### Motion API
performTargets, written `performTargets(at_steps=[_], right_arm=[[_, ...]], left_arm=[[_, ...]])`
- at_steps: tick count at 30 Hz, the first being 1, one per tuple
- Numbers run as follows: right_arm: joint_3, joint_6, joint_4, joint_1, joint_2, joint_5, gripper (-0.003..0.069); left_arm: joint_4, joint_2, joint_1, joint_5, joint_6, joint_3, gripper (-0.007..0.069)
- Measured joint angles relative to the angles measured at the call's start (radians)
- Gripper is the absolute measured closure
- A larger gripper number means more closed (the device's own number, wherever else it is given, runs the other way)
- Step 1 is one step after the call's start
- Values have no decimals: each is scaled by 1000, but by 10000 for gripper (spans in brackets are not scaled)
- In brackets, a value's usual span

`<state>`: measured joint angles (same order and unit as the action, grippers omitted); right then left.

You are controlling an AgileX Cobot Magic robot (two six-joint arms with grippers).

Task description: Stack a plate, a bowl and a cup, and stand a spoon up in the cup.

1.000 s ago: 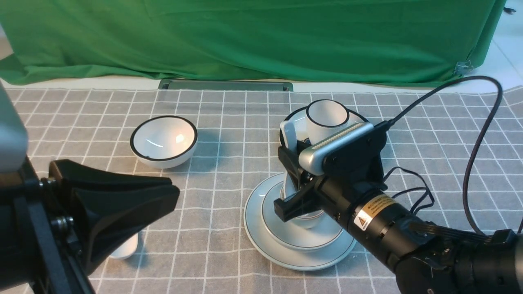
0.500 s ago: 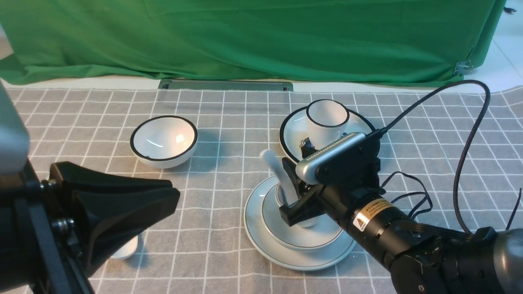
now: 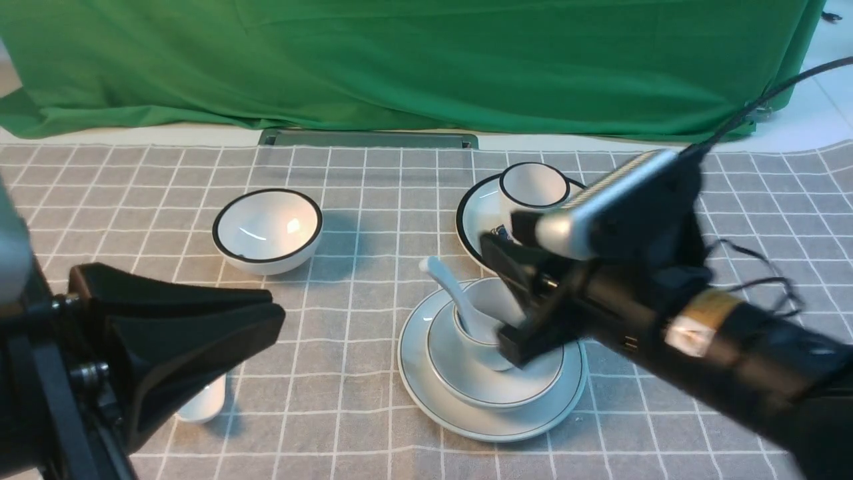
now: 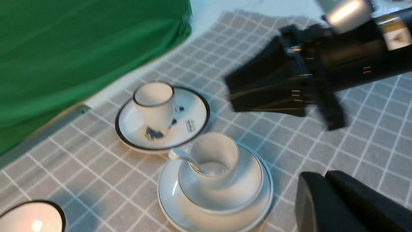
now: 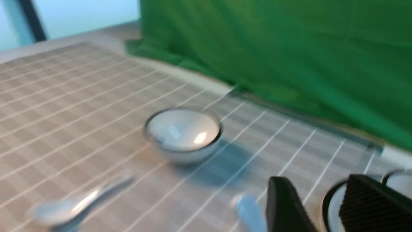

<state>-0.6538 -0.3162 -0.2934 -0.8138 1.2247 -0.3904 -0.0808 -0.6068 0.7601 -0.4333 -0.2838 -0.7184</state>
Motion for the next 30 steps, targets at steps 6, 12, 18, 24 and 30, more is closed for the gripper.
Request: performTargets(at_steps=[6,12,18,24,30], right_arm=[[0,30,0,0,-278,560,606],[0,131,3,0,-430,783,636],[0,176,8,0,-476,830,636],[0,177,9,0,-477,829,627],[0,169,52,0,-483,823,624]], left_arm=[[-20,177,0,368,16,282,615],[-44,240,0,727,30,531,615],[27,241,0,863,30,697,614],[53,241,0,780,30,725,613],[55,241,0,674,31,725,613]])
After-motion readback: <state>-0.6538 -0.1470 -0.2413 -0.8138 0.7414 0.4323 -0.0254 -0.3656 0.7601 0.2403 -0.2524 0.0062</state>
